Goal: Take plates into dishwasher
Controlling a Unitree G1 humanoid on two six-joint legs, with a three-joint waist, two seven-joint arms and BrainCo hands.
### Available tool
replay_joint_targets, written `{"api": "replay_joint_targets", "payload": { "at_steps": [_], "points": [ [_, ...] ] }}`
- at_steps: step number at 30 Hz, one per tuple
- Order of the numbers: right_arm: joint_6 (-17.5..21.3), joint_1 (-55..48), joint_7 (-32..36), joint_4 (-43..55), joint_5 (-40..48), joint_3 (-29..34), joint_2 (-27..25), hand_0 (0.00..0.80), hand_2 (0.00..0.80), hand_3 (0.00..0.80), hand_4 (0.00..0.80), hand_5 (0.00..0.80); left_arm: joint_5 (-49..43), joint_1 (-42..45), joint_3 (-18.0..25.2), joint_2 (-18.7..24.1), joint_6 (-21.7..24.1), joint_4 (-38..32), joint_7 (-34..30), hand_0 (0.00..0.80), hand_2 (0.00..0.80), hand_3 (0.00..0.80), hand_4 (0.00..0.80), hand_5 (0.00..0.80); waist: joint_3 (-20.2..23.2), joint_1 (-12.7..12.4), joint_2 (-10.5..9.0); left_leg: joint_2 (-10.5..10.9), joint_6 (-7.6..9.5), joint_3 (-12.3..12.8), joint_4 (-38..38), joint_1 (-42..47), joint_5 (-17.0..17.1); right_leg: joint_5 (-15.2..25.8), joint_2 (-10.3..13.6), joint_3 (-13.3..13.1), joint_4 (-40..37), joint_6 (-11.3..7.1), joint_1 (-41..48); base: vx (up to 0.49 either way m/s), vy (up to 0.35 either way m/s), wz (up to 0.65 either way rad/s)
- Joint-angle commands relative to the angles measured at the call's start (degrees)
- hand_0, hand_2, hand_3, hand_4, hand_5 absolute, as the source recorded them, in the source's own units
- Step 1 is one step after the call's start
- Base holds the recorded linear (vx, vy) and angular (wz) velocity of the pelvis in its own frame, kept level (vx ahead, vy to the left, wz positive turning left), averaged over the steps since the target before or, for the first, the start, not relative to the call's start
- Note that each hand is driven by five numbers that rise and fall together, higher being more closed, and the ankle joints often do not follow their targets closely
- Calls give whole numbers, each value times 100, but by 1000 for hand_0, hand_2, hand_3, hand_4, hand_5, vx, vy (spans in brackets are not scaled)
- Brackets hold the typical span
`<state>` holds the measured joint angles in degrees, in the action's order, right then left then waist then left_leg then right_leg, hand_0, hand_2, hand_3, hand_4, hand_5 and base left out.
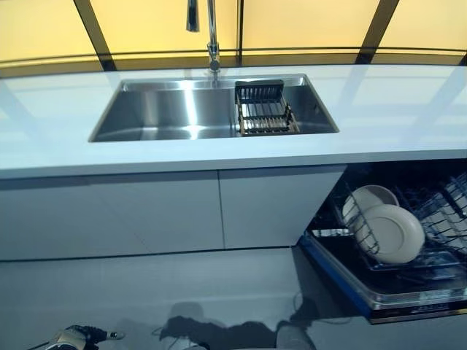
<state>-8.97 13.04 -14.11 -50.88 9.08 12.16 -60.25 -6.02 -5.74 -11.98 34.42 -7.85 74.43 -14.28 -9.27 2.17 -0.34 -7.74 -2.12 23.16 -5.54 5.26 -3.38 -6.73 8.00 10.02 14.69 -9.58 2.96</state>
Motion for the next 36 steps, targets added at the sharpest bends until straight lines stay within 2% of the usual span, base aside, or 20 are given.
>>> {"api": "replay_joint_targets", "payload": {
  "at_steps": [1, 4, 6, 10, 12, 15, 16, 17, 20, 21, 23, 24, 25, 26, 28, 29, 31, 34, 35, 36],
  "points": [
    [63, -45, -73, 8, -42, -85, -44, 0, 0, 0, 0, 0, -53, -182, 342, 255, 223, 88, 138, 0, 0, 0, 0, 0, 310, 238, -193, 179, 68, -376, -145, -196, -40, 339, 19, -403, -644, 233, 257, -235, -202, -78],
    [59, -266, -72, 87, 87, 15, 12, 0, 0, 0, 0, 0, -83, -460, 216, 199, 177, -97, -21, 0, 0, 0, 0, 0, 400, 314, -204, 150, -26, -177, 237, -278, 230, 332, -154, -356, -1080, 276, 365, -234, -178, -22],
    [110, -308, -42, 94, 115, 29, 19, 0, 0, 0, 0, 0, 54, -609, 64, 107, -129, -95, 75, 0, 0, 0, 0, 0, 472, 377, -213, 168, -68, -125, 507, -288, 375, 370, -249, -358, -1233, 305, 360, -212, -171, 4],
    [115, -243, 74, 45, 89, -7, 66, 0, 0, 0, 0, 0, -87, -633, 22, -23, -358, 16, 113, 0, 0, 0, 0, 0, 555, 397, -191, 132, -145, -239, 876, -244, 555, 302, -388, -329, -1191, 378, 299, -136, -140, -4],
    [4, -261, 140, 11, 41, -66, 123, 0, 0, 0, 0, 0, -163, -376, 105, -127, -457, 191, 265, 0, 0, 0, 0, 0, 593, 387, -167, -46, -301, -247, 1031, -344, 825, 232, -525, -269, -1181, 462, 317, -87, -181, -6],
    [-108, -324, 110, -71, 119, -6, 154, 0, 0, 0, 0, 0, -289, -178, 234, -149, -336, 313, 320, 0, 0, 0, 0, 0, 588, 363, -178, -216, -484, -202, 1054, -550, 1129, 301, -602, -205, -1377, 501, 392, -105, -110, -2],
    [-175, -343, 106, -195, 311, 49, 171, 0, 0, 0, 0, 0, -266, -153, 265, -194, -225, 331, 400, 0, 0, 0, 0, 0, 527, 308, -217, -233, -528, -429, 1001, -652, 1154, 335, -586, -255, -1434, 524, 440, -209, -74, 3],
    [-156, -343, 124, -307, 394, 72, 192, 0, 0, 0, 0, 0, -257, -164, 293, -230, -141, 335, 425, 0, 0, 0, 0, 0, 488, 277, -223, -222, -492, -541, 905, -640, 1101, 364, -573, -280, -1415, 558, 387, -304, -50, 1],
    [75, -411, 154, -632, 347, 160, 288, 0, 0, 0, 0, 0, -154, -385, 240, -303, -21, 170, 434, 0, 0, 0, 0, 0, 426, 423, -343, -97, -305, -461, -222, -433, 358, 506, -393, -191, -1331, 631, 189, -324, 2, 8],
    [107, -421, 100, -679, 380, 163, 329, 0, 0, 0, 0, 0, -71, -492, 198, -312, -53, 106, 428, 0, 0, 0, 0, 0, 431, 486, -374, -14, -214, -519, -632, -328, 121, 546, -358, -177, -1259, 660, 84, -313, 45, 17],
    [135, -438, -46, -775, 337, 160, 396, 0, 0, 0, 0, 0, 65, -671, 116, -337, -115, 45, 344, 0, 0, 0, 0, 0, 452, 610, -327, 159, -84, -642, -927, -78, -197, 500, -378, -150, -945, 701, -156, -296, 111, 32],
    [127, -463, -61, -819, 242, 116, 415, 0, 0, 0, 0, 0, 68, -780, 35, -334, -201, 8, 140, 0, 0, 0, 0, 0, 443, 722, -169, 301, 14, -696, -546, 293, -441, 343, -478, -49, -475, 731, -442, -277, 211, 33],
    [66, -522, -101, -776, 268, 91, 449, 0, 0, 0, 0, 0, 78, -865, -67, -347, -306, -1, 22, 0, 0, 0, 0, 0, 419, 802, -25, 344, 17, -750, 142, 469, -346, 309, -538, 117, -169, 708, -716, -281, 222, 27],
    [18, -593, -114, -768, 377, 95, 500, 0, 0, 0, 0, 0, 43, -933, -179, -383, -364, 22, -90, 0, 0, 0, 0, 0, 366, 871, 14, 403, 31, -844, 455, 578, -308, 445, -507, 160, 72, 628, -980, -247, 124, 38],
    [-53, -608, -103, -828, 433, 48, 664, 0, 0, 0, 0, 0, 87, -992, -395, -443, -339, -9, -122, 0, 0, 0, 0, 0, 279, 882, -72, 604, 105, -1172, 458, 510, -353, 876, -415, -10, -61, 441, -1207, -269, 5, 53],
    [-110, -558, -157, -853, 554, -8, 719, 0, 0, 0, 0, 0, 44, -982, -430, -447, -242, -32, -158, 0, 0, 0, 0, 0, 257, 861, -107, 631, 116, -1187, 463, 471, -332, 1011, -379, -54, -236, 370, -1201, -269, -8, 4],
    [-35, -495, -98, -1066, 609, 9, 699, 0, 0, 0, 0, 0, -53, -946, -476, -506, -13, 15, -143, 0, 0, 0, 0, 0, 253, 849, -101, 617, 95, -1088, 603, 506, -295, 1025, -357, -47, -566, 328, -1149, -202, 22, -13],
    [132, -498, 86, -1287, 367, -14, 704, 0, 0, 0, 0, 0, -190, -895, -603, -585, -16, 46, -86, 0, 0, 0, 0, 0, 279, 837, -141, 692, 144, -967, 644, 531, -342, 1169, -312, -31, -893, 267, -1103, -103, 25, 7],
    [119, -489, 120, -1253, 286, -60, 714, 0, 0, 0, 0, 0, -185, -831, -626, -574, -18, 56, -33, 0, 0, 0, 0, 0, 285, 814, -158, 750, 156, -908, 650, 538, -356, 1221, -289, 79, -940, 233, -1100, -115, 7, -11],
    [72, -467, 150, -1177, 265, -102, 731, 0, 0, 0, 0, 0, -125, -697, -532, -524, -130, 50, 19, 0, 0, 0, 0, 0, 305, 753, -175, 762, 142, -737, 725, 575, -305, 1267, -275, 314, -925, 183, -1080, -106, -24, -24]
  ]
}}
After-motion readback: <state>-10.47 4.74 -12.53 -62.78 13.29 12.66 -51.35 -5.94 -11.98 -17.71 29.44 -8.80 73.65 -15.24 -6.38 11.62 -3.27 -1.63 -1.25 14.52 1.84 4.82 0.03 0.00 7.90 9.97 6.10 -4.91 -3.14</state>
